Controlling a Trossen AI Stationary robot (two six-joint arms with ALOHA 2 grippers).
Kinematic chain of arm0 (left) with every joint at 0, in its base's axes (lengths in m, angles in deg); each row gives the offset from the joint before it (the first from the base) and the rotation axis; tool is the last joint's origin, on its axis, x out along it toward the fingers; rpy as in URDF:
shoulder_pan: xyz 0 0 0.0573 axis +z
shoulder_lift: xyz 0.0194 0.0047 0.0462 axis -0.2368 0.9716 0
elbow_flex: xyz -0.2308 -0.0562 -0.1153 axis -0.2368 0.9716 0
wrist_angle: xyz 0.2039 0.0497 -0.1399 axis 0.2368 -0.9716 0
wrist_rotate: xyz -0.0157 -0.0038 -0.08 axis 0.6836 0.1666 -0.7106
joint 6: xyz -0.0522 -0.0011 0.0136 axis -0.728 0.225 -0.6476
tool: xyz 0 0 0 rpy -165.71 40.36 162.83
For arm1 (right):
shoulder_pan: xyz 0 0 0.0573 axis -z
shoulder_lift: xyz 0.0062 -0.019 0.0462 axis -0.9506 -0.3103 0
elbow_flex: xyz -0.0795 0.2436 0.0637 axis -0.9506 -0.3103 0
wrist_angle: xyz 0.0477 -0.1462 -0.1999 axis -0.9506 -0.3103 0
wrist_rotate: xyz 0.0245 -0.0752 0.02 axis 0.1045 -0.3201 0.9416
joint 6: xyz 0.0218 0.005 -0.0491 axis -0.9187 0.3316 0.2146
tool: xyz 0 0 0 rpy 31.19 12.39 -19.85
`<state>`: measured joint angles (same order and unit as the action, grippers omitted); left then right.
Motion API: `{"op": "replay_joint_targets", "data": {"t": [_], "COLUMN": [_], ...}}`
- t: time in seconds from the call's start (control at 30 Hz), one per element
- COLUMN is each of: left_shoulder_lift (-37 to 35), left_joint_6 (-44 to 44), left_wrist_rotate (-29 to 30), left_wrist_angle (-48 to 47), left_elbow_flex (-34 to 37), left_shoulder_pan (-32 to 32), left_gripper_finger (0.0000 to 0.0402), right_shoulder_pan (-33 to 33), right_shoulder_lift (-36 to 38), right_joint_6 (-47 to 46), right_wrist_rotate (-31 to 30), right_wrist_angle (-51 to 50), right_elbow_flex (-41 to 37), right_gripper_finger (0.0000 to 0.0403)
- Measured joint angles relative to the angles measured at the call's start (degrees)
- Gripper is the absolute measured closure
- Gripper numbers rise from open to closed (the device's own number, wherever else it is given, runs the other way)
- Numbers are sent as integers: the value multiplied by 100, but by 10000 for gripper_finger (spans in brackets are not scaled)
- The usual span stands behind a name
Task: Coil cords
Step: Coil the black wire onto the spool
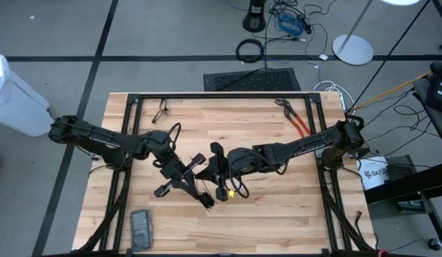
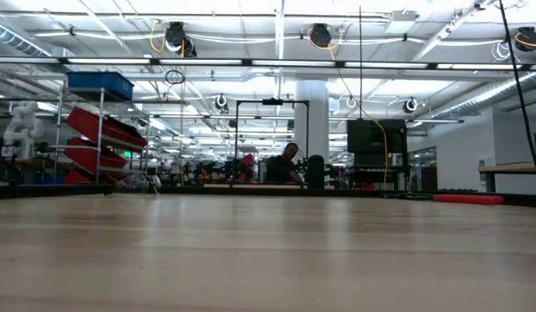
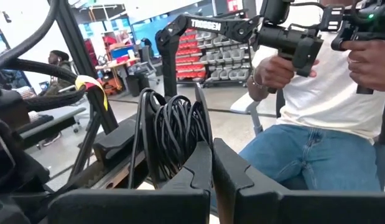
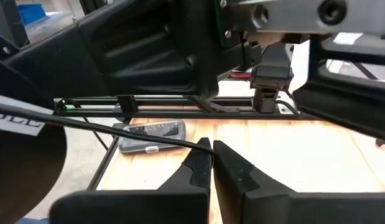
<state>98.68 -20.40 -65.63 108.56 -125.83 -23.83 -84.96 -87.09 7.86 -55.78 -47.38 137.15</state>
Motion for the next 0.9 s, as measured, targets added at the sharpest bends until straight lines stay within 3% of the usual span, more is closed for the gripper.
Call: {"op": "replay_joint_targets", "data": {"t": [0.5, 0.9], "left_shoulder_lift": [-6, -6], "left_joint_6": [-79, -96], "left_wrist_rotate": [-181, -177], "left_wrist_angle": [199, 199], "left_elbow_flex": [-25, -25], "left_shoulder_pan": [-11, -7], "left_gripper_finger": [400, 400], "right_shoulder_pan": [64, -52], "right_shoulder_lift": [422, 1243], "right_joint_6": [173, -48], "right_wrist_rotate": [-81, -63], "right_wrist_angle": [-629, -1640], "right_elbow_flex": [-11, -11], "right_gripper_finger": [333, 329]}}
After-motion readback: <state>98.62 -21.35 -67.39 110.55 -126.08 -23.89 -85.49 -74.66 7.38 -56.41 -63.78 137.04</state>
